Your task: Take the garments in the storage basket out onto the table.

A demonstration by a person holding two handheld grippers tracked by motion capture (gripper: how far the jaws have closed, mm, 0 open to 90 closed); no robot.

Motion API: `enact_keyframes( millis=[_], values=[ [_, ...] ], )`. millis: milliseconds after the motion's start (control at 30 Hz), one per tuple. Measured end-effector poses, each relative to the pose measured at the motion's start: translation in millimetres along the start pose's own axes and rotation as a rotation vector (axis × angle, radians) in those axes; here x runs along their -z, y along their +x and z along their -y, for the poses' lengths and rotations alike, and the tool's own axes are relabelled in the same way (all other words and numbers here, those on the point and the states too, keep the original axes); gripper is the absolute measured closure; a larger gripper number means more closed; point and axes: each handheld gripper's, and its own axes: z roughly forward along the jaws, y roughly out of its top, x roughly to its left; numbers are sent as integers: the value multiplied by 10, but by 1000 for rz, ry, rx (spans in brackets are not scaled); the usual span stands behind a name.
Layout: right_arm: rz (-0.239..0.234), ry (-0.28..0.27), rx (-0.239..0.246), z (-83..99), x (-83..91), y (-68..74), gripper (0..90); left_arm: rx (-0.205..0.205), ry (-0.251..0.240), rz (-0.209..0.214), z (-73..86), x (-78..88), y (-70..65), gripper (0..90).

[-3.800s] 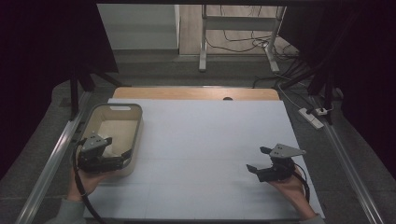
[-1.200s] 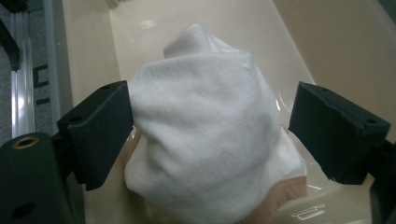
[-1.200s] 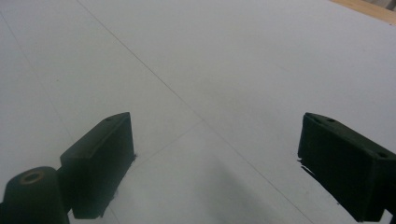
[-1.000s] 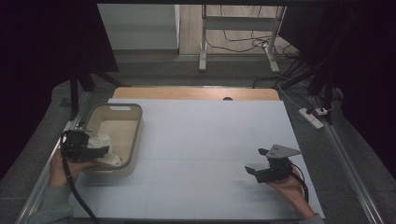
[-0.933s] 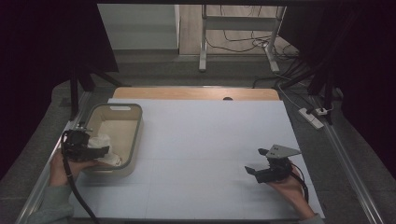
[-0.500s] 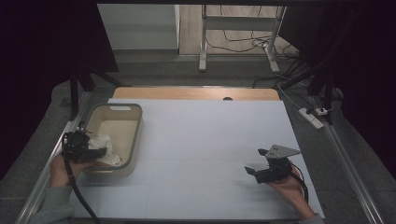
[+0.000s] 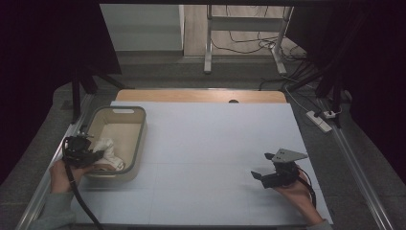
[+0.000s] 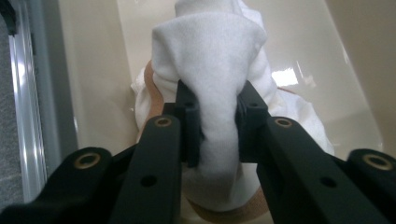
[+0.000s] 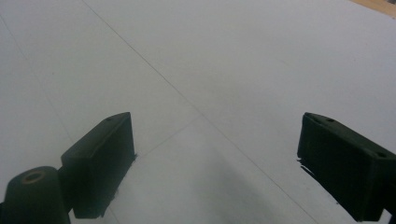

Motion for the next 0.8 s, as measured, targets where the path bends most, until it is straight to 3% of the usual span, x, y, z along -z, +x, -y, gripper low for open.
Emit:
enact_keyframes(
  millis=[200, 800],
  values=[
    [-2, -1, 0, 0, 0, -2, 108, 3, -45, 11, 26, 62, 16, 774],
    [5, -2, 0, -1, 5, -2, 110, 2, -242, 72, 40, 341, -7, 782]
  ],
)
